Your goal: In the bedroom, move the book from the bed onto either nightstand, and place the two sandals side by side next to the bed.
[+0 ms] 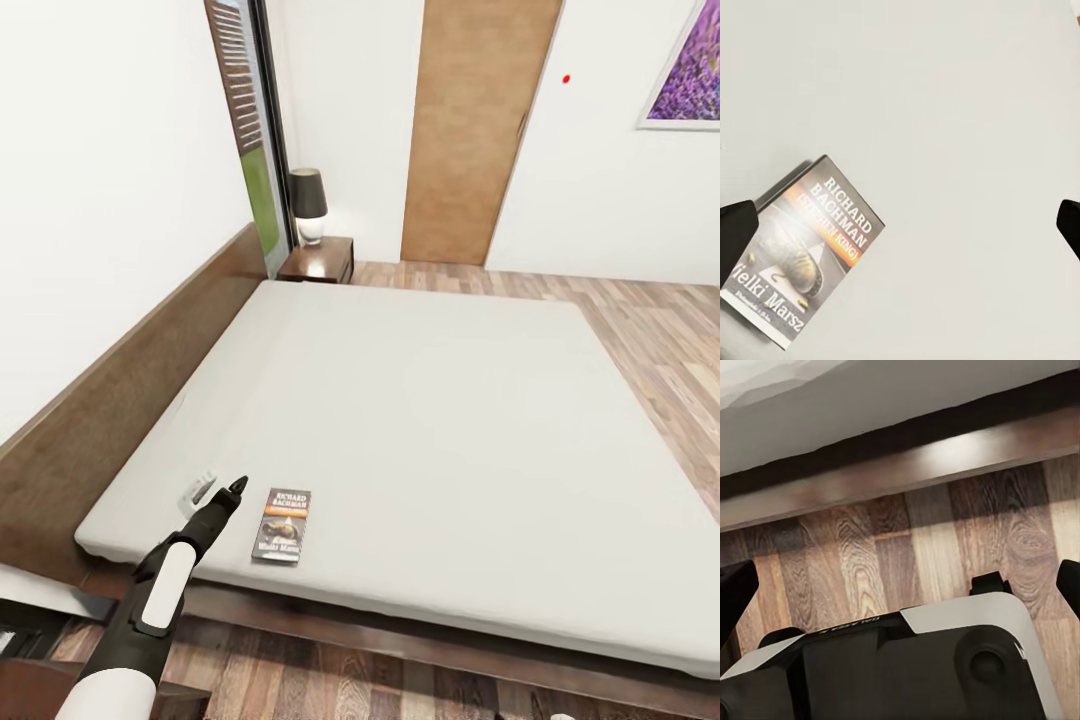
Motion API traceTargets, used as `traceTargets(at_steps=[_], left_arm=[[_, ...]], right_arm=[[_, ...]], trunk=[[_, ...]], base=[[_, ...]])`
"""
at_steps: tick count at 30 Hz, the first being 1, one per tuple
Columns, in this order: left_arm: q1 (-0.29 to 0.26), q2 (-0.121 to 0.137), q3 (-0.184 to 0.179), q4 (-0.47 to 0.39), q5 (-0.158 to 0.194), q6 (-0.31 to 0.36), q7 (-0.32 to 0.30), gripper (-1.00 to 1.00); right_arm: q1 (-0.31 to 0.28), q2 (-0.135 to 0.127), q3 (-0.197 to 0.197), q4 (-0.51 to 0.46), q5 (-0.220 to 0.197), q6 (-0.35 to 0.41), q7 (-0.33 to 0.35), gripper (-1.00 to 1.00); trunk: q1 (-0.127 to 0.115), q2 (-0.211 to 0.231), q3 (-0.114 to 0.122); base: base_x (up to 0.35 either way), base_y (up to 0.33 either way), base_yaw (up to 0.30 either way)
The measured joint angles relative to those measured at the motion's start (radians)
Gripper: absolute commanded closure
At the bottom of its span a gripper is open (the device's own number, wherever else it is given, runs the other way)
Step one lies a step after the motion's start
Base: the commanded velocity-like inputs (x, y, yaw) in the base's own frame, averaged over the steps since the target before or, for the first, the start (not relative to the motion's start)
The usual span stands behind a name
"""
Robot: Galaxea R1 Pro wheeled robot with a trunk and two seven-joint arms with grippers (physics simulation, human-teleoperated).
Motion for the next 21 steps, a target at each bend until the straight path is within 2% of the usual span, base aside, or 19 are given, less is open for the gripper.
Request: traceTargets(at_steps=[21], left_arm=[[0.000, 0.000, 0.000, 0.000, 0.000, 0.000, 0.000, -1.00]], right_arm=[[0.000, 0.000, 0.000, 0.000, 0.001, 0.000, 0.000, -1.00]], trunk=[[0.000, 0.000, -0.033]], base=[[0.000, 0.000, 0.000]])
